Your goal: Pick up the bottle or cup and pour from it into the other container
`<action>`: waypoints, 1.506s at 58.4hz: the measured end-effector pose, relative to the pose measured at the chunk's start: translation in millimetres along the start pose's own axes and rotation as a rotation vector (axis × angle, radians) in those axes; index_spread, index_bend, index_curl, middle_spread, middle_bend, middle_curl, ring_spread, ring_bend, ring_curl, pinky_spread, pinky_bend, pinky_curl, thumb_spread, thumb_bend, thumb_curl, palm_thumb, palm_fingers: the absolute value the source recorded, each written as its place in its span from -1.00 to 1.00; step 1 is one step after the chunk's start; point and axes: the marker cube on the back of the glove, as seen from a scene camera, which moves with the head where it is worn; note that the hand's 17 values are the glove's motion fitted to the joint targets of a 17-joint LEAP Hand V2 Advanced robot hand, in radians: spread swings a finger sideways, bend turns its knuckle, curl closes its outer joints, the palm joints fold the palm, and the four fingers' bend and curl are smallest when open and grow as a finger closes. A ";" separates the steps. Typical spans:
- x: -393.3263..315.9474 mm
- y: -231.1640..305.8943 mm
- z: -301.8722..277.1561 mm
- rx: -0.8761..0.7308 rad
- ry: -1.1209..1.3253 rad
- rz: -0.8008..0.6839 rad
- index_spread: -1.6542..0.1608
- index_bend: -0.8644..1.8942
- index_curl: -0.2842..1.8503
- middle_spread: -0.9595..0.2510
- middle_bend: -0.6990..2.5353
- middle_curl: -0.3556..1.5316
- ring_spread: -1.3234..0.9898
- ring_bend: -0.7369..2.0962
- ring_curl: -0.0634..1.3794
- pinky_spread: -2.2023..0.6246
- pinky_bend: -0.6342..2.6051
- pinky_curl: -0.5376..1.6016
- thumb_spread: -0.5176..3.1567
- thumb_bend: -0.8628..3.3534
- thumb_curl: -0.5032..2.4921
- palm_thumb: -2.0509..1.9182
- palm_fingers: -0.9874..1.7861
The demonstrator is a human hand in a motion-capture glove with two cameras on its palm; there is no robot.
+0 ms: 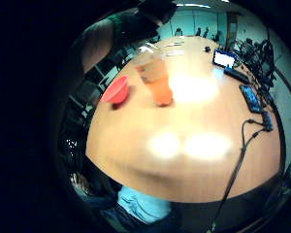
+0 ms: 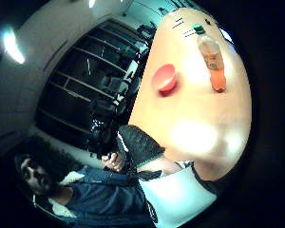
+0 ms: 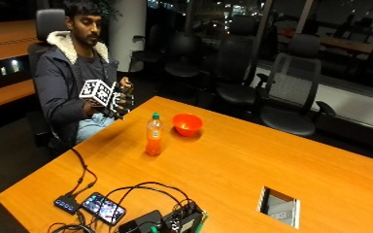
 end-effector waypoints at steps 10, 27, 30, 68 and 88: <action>57.3 -42.3 12.2 -0.139 -0.097 0.001 0.51 -0.27 -0.49 0.68 -0.45 -0.33 0.32 -0.34 -0.54 0.79 -0.13 -0.21 -0.21 -0.61 -0.44 0.19 -0.23; 108.7 -119.8 54.8 -0.167 -0.386 0.101 0.54 -0.26 -0.49 0.72 -0.45 -0.32 0.34 -0.32 -0.53 0.79 -0.13 -0.22 -0.24 -0.61 -0.43 0.20 -0.24; 110.6 -128.4 65.2 -0.178 -0.438 0.104 0.55 -0.27 -0.49 0.72 -0.45 -0.31 0.34 -0.32 -0.53 0.79 -0.13 -0.22 -0.25 -0.61 -0.43 0.20 -0.23; 101.0 -161.0 119.0 -0.092 -0.680 0.029 0.48 -0.28 -0.49 0.33 -0.35 -0.24 0.14 -0.20 -0.47 0.72 -0.25 -0.26 -0.33 -0.61 -0.41 0.27 0.30; 102.7 -160.0 123.5 0.010 -0.693 0.020 0.47 -0.29 -0.49 0.20 -0.34 -0.20 -0.01 -0.08 -0.37 0.57 -0.28 -0.22 -0.34 -0.60 -0.39 0.41 0.57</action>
